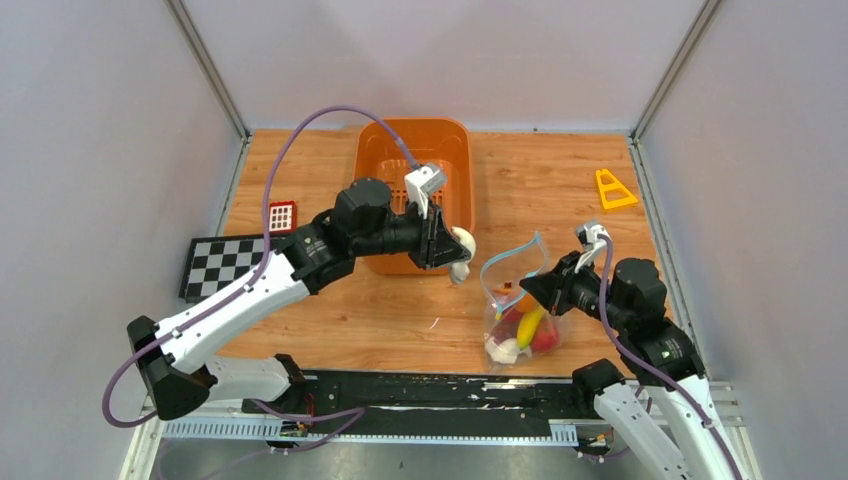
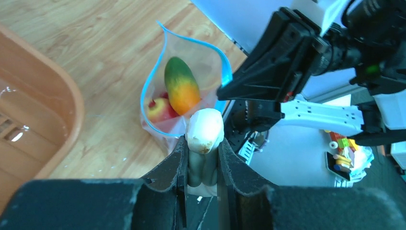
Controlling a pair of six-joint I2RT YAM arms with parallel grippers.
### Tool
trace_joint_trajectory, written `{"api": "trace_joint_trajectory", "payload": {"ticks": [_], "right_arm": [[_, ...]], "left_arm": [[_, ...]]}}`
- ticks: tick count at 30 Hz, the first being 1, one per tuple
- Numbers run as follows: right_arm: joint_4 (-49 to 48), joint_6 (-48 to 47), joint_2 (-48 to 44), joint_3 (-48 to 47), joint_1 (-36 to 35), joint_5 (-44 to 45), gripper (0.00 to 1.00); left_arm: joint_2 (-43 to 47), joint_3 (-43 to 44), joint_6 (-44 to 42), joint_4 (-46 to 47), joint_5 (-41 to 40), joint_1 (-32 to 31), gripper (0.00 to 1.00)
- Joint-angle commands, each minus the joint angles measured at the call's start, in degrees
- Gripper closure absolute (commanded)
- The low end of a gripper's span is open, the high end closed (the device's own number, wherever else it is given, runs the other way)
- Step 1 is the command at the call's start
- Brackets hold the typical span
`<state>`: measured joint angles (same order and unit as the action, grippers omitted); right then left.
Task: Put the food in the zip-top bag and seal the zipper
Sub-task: Place the fake vegetable in the zipper food storage bag.
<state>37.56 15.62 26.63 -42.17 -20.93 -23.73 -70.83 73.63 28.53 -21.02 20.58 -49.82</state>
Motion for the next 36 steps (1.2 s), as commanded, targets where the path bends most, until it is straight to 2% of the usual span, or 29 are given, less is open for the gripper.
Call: {"api": "trace_joint_trajectory", "payload": {"ticks": [1,7,12,22,25,27,31,36], "right_arm": [[-8.2,8.1,-3.1,1.3,0.0,-1.5,1.0],[-9.5,11.5,-6.3,4.5,-0.1,-4.8,1.0],[-10.4,11.1,-7.2,4.8,-0.1,-8.9,1.0],[-14.8,12.2,-9.7,5.9,-0.1,-11.6,1.0],[-14.4,12.1,-11.5,6.6,-0.1,-11.2,1.0],[-13.9,12.0,-12.8,7.0,-0.1,-10.7,1.0],[-13.5,11.8,-14.8,7.6,-0.1,-9.8,1.0],[-11.7,11.1,-15.6,7.3,0.0,-8.4,1.0]], "left_arm": [[2.2,-4.0,1.5,10.1,-3.3,-4.8,0.78],[-1.5,-6.9,-1.9,15.6,-9.6,-11.0,0.77],[-4.6,-8.4,-2.3,20.7,-13.2,-12.0,0.77],[-11.6,-8.3,-2.6,22.5,-15.9,-13.9,0.77],[-12.7,-7.7,-3.3,21.6,-16.4,-15.3,0.73],[-12.9,-8.1,-3.3,21.4,-16.4,-15.6,0.65],[-11.6,-8.4,-3.1,21.3,-16.6,-15.7,0.31],[-7.6,-7.6,-4.6,18.1,-16.4,-15.7,0.16]]}}
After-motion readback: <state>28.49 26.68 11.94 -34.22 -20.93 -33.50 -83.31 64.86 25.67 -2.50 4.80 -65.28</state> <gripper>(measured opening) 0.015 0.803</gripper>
